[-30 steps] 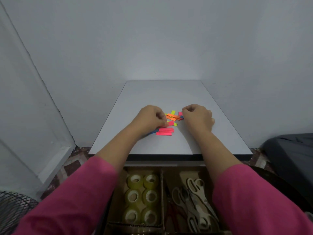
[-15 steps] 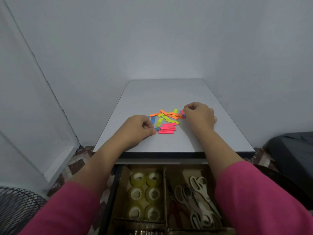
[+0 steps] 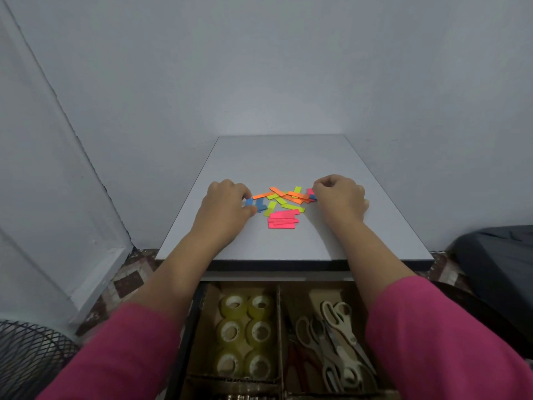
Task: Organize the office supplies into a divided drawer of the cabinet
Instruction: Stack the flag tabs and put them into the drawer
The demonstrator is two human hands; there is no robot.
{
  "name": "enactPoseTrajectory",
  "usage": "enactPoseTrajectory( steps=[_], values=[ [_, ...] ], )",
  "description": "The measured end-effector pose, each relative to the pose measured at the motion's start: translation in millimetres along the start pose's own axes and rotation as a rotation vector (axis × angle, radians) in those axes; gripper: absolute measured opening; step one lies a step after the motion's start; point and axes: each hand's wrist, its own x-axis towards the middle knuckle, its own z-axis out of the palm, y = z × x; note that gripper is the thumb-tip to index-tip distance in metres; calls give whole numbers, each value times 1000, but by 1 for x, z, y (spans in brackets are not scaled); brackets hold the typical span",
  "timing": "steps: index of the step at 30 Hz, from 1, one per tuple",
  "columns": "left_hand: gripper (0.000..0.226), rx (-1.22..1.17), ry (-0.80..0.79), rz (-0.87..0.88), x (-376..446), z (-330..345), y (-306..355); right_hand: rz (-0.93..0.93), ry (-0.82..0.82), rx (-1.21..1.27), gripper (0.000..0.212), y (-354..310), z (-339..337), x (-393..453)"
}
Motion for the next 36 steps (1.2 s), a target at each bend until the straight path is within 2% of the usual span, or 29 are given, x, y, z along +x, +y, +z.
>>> enactPoseTrajectory(
  steps=[2,4,8,12,15,20,23,31,36],
  values=[
    [25,-43,-27,77,-2,2,7,2,12,12,23,1,1,1],
    [30,-130,-132,135,-5,5,16,9,29,29,24,2,1,2],
    [40,-24,-243,175,-6,11,24,16,27,51,27,4,2,3],
    [30,-29,-228,179,-5,9,25,13,37,45,29,5,2,5],
    [32,-60,-208,190,-7,11,23,12,40,48,29,4,2,4],
    [20,-250,-70,179,-9,18,11,28,11,68,23,2,0,3],
    [16,-293,-73,154,-8,17,10,45,-45,67,16,-1,-4,-2],
    [12,-347,-61,97,-8,17,9,31,-100,85,25,7,-11,-4],
    [11,-375,-61,82,-8,16,10,28,-149,40,14,1,-14,3]
  ],
)
